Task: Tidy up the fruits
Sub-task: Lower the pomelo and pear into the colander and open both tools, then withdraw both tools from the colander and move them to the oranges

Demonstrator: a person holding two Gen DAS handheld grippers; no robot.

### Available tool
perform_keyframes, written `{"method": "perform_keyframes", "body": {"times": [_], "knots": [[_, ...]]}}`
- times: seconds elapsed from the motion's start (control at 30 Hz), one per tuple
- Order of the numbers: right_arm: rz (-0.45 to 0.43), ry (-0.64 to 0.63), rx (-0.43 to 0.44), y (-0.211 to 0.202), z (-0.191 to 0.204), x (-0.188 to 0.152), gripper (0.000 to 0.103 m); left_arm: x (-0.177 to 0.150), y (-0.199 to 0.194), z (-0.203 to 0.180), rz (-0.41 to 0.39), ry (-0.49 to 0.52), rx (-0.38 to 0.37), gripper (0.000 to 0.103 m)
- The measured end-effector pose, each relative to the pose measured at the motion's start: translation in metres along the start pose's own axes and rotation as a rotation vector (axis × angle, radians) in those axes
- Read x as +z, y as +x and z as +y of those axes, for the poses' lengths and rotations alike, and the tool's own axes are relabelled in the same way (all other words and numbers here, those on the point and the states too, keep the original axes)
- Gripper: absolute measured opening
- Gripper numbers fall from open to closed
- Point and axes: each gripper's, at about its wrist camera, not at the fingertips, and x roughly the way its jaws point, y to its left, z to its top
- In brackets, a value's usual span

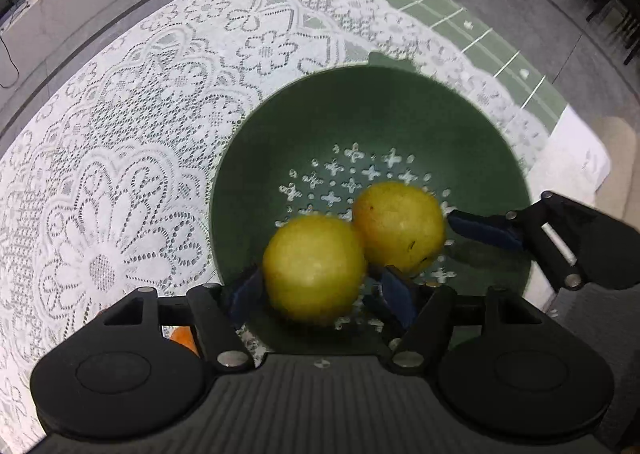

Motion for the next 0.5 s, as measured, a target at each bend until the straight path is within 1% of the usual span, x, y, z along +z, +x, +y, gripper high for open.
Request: {"method": "perform_keyframes", "body": {"times": [0.07,0.17,0.27,0.43,0.5], "knots": [[-0.024,-0.005,-0.005,-0.005,0.002,-0.001,0.072,-0.002,-0.008,0.001,-0.017,-0.008,-0.011,0.080],[-0.063,-0.020,-0.017,-0.013,0.008,-0.006,0.073,-0.009,-0.024,-0.001,-0.063,-0.005,-0.003,0.080],[-0.103,-0.045,-0.033,-0.022,0.015,-0.011,0.077,-0.019,-0.041,-0.002,-0.111,-0.005,0.009,0.080],[-0.181,-0.098,-0.044,-0.039,0.024,-0.020,0.081,-0.046,-0.071,0.009,-0.211,-0.048,0.041,0.080],[-0.196,-0.099,-0.049,-0.044,0.025,-0.021,0.081,-0.061,-0.084,0.015,-0.254,-0.069,0.060,0.080]]}}
